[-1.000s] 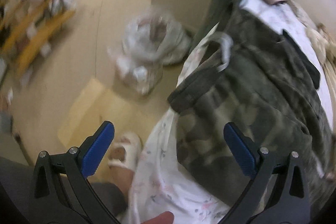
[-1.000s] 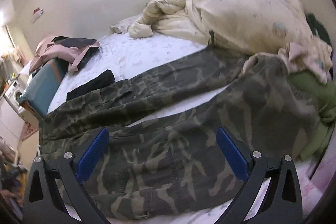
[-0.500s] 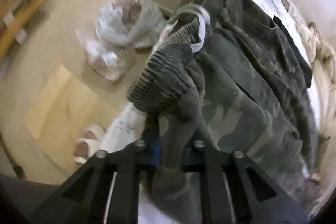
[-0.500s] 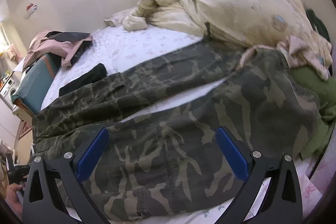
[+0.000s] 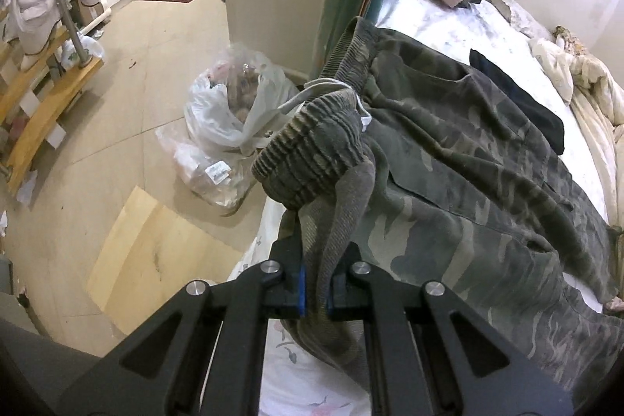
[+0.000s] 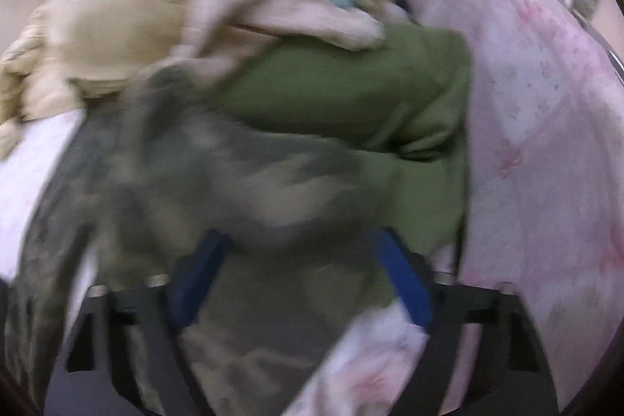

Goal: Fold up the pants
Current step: 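Grasp the waistband with the left tool while the right tool grasps a leg hem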

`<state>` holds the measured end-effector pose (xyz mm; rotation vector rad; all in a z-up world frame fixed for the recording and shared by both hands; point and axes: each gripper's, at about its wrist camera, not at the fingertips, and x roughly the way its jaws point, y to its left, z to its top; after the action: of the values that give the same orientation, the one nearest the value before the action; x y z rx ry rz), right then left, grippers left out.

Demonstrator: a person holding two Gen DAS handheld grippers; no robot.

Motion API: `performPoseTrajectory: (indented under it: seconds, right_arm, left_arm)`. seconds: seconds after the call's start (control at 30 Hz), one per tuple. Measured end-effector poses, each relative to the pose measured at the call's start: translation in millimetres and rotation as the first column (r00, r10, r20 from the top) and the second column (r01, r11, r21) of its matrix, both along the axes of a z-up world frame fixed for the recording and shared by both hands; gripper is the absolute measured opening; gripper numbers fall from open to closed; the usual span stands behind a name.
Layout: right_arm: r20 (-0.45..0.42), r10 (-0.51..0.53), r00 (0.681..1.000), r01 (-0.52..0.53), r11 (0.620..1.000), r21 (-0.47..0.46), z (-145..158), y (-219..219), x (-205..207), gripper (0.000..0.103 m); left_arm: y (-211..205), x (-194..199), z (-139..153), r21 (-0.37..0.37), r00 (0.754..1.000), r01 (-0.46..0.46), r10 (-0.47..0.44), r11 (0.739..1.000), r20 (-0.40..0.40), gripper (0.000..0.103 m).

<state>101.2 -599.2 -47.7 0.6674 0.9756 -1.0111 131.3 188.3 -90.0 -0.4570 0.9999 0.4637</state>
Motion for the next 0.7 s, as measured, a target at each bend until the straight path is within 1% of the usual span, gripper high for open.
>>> performPoseTrajectory:
  seconds: [0.07, 0.1, 0.13, 0.17, 0.2, 0.23, 0.3, 0.4, 0.43, 0.47, 0.5, 0.53, 0.57, 0.6, 0.63, 0.7]
  right_arm:
    - [-0.008, -0.057, 0.998, 0.057, 0.998, 0.02, -7, -9, -9, 0.069]
    - [-0.008, -0.047, 0.999, 0.047, 0.998, 0.041, -11, -12, -8, 0.062]
    - [0.009, -0.015, 1.0, 0.015, 0.997, 0.073, -14, -13, -5, 0.051]
    - [0.025, 0.007, 1.0, -0.009, 0.995, 0.096, -16, -13, -4, 0.029]
    - [0.042, 0.004, 0.999, -0.008, 0.995, 0.096, -14, -13, -3, 0.014]
    - [0.078, 0.007, 0.997, -0.015, 0.995, 0.097, -9, -11, -5, 0.003]
    - [0.132, 0.028, 0.991, -0.036, 0.998, 0.057, 8, -5, -7, 0.003]
    - [0.221, 0.131, 0.966, -0.124, 0.991, -0.044, 45, 20, -7, 0.002]
    - [0.232, 0.158, 0.96, -0.146, 0.987, -0.069, 57, 32, -8, 0.003]
    - [0.258, 0.196, 0.946, -0.176, 0.979, -0.1, 71, 40, -9, 0.003]
    - [0.288, 0.217, 0.933, -0.195, 0.975, -0.106, 81, 47, -9, 0.003]
    - [0.34, 0.232, 0.911, -0.211, 0.973, -0.097, 87, 48, -12, 0.003]
    - [0.4, 0.26, 0.879, -0.243, 0.966, -0.093, 99, 50, -12, 0.002]
    - [0.418, 0.279, 0.864, -0.258, 0.96, -0.106, 107, 56, -12, 0.002]
    - [0.449, 0.3, 0.841, -0.278, 0.953, -0.118, 115, 59, -13, 0.002]
    - [0.453, 0.321, 0.832, -0.294, 0.947, -0.132, 122, 64, -3, 0.002]
  left_arm:
    - [3, 1, -3, -0.013, 1.0, -0.008, 0.008, 1.0, -0.012, 0.005]
    - [3, 1, -5, -0.016, 1.0, -0.011, 0.011, 1.0, -0.016, 0.005]
    - [4, 1, -7, -0.02, 1.0, -0.014, 0.013, 1.0, -0.026, 0.005]
    - [4, 1, -9, -0.027, 0.999, -0.017, 0.016, 0.999, -0.036, 0.005]
    - [4, -1, -11, -0.039, 0.999, -0.019, 0.018, 0.999, -0.036, 0.005]
    - [5, -2, -12, -0.06, 0.999, -0.017, 0.015, 0.998, -0.034, 0.005]
    - [8, -3, -15, -0.099, 0.999, -0.011, 0.008, 0.995, -0.032, 0.006]
    - [12, -6, -15, -0.145, 0.999, -0.021, 0.018, 0.989, -0.027, 0.006]
    - [13, -8, -14, -0.154, 1.0, -0.021, 0.017, 0.988, -0.025, 0.006]
    - [14, -9, -13, -0.156, 1.0, -0.021, 0.018, 0.987, -0.023, 0.006]
    - [14, -10, -12, -0.161, 1.0, -0.019, 0.016, 0.987, -0.02, 0.006]
    - [13, -10, -11, -0.169, 1.0, -0.012, 0.01, 0.986, -0.016, 0.007]
    - [12, -8, -10, -0.174, 1.0, -0.003, 0.0, 0.985, -0.015, 0.007]
    - [11, -6, -10, -0.177, 1.0, 0.011, -0.014, 0.984, -0.017, 0.007]
    - [11, -6, -9, -0.175, 1.0, 0.009, -0.012, 0.985, -0.015, 0.007]
    - [12, -6, -9, -0.171, 1.0, 0.006, -0.009, 0.985, -0.015, 0.007]
